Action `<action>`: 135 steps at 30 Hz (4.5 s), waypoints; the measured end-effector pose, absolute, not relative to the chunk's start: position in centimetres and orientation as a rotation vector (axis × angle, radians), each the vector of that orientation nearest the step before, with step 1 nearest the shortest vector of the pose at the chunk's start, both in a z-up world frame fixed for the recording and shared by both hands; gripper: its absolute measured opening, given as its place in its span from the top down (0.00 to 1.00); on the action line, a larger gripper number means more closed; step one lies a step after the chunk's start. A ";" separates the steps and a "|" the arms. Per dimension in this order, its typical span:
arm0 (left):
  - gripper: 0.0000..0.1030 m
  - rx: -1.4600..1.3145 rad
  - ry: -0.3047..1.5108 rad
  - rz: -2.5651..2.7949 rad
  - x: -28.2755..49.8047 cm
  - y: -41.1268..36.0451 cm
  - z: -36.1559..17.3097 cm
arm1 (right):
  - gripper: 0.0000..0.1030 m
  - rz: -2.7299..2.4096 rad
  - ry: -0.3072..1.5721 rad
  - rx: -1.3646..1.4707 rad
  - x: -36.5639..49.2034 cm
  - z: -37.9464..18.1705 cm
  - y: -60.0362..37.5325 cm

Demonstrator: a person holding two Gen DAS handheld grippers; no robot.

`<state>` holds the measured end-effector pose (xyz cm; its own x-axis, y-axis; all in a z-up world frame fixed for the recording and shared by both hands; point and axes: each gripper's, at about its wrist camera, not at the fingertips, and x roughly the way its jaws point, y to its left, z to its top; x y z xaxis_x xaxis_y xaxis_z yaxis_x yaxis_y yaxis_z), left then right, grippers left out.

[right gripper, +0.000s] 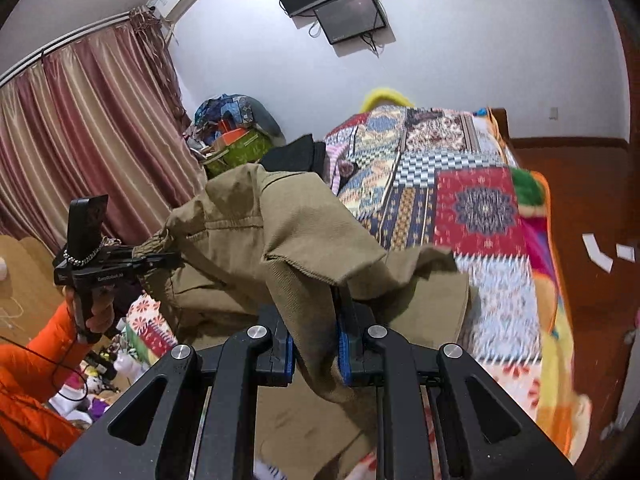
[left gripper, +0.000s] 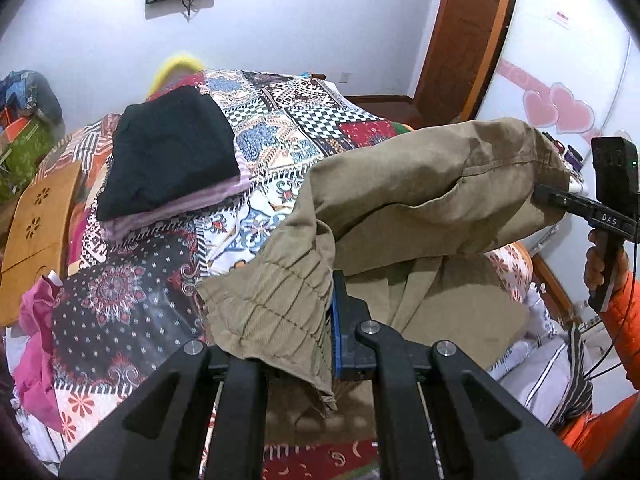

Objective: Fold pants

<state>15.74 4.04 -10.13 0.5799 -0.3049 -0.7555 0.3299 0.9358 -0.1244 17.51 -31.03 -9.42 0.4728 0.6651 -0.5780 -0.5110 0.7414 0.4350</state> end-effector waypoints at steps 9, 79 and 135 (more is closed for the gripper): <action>0.45 0.019 0.905 -0.348 13.3 4.3 -11.7 | 0.86 0.732 0.880 0.213 15.1 -12.6 -31.5; 0.09 0.018 0.979 -0.209 11.7 7.3 -17.0 | 0.39 0.612 1.172 0.222 13.7 -16.4 -31.6; 0.75 -0.035 0.933 -0.207 6.7 5.6 -16.4 | 0.76 0.594 1.069 0.302 10.9 -15.0 -31.1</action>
<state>6.65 5.58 -16.44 0.5773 -0.1923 -0.7936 0.1618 0.9795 -0.1196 10.89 -31.06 -14.98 0.3463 0.5899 -0.7294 -0.3073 0.8060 0.5059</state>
